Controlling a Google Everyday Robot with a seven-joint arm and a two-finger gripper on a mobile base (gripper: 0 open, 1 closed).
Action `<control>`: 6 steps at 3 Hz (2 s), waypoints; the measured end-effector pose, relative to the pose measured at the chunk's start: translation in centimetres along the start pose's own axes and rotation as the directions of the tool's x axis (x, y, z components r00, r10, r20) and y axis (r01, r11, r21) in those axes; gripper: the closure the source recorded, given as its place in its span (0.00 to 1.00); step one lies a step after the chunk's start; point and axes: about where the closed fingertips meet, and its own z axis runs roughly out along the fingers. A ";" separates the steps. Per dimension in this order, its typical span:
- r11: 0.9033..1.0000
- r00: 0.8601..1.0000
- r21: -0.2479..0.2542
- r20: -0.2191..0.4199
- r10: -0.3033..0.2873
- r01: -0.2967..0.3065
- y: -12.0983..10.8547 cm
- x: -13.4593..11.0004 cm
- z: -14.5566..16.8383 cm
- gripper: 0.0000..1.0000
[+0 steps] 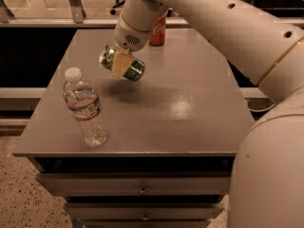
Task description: Knock green can over
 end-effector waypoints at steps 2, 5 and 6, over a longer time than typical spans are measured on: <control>0.996 0.998 -0.070 -0.020 -0.060 0.059 0.4 -2.4 4.1 0.30; 0.980 0.992 -0.152 0.001 -0.128 0.126 2.2 -5.0 7.4 0.00; 0.981 0.992 -0.151 0.002 -0.123 0.122 2.2 -4.7 7.2 0.00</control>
Offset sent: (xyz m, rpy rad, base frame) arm 0.0027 0.0540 -0.0346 -0.0373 0.0530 0.1064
